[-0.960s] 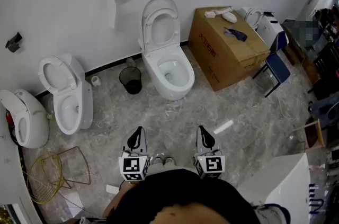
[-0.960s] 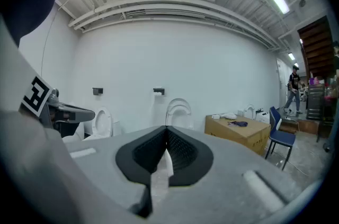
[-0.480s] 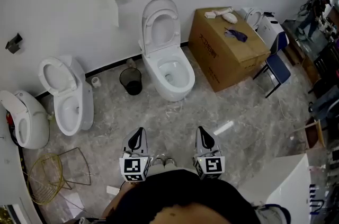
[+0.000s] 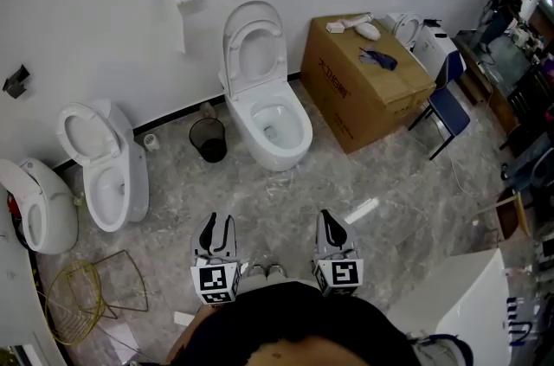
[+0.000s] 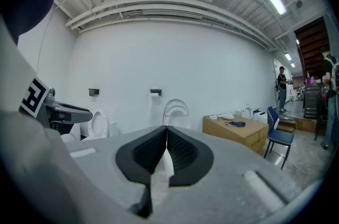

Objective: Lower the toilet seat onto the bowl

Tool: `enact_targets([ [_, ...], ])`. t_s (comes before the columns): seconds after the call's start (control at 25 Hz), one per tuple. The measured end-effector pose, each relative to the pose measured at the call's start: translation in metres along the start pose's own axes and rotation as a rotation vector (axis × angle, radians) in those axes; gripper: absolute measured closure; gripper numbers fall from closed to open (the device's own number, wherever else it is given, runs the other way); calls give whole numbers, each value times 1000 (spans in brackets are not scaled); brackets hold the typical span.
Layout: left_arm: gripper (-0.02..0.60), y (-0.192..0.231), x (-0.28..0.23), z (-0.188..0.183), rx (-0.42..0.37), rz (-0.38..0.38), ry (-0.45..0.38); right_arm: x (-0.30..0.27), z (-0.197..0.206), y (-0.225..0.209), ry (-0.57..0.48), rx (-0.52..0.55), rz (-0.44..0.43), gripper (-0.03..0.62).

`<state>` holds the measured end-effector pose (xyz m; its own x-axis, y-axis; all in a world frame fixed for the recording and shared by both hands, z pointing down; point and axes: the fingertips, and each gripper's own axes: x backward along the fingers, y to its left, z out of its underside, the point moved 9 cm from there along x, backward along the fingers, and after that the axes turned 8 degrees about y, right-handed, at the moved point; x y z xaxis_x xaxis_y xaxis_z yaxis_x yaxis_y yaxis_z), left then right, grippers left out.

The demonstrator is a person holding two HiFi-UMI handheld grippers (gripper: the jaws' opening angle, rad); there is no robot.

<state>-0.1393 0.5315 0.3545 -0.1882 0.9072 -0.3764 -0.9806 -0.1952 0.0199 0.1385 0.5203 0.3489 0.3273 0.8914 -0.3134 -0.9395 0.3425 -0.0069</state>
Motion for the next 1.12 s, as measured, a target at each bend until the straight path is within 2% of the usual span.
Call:
enact_targets([
  [0.2, 352, 0, -5, 0, 20, 29, -1, -3, -3, -2, -13, -26, -17, 541],
  [0.28, 308, 0, -7, -2, 28, 39, -18, -6, -3, -2, -16, -37, -33, 467],
  [0.44, 264, 3, -6, -4, 27, 46, -54, -10, -3, 1, -21, -46, -25, 296],
  [0.64, 144, 2, -8, -7, 51, 43, -91, -19, -3, 2, -30, -61, -72, 123],
  [0.8, 62, 5, -13, -11, 90, 53, -108, -25, -8, 4, -45, -52, -95, 74],
  [0.96, 34, 6, -16, -12, 108, 60, -110, -28, -8, -3, -40, -63, -77, 44],
  [1.12, 23, 7, -19, -15, 105, 46, -125, -33, -7, -7, -36, -85, -103, 33],
])
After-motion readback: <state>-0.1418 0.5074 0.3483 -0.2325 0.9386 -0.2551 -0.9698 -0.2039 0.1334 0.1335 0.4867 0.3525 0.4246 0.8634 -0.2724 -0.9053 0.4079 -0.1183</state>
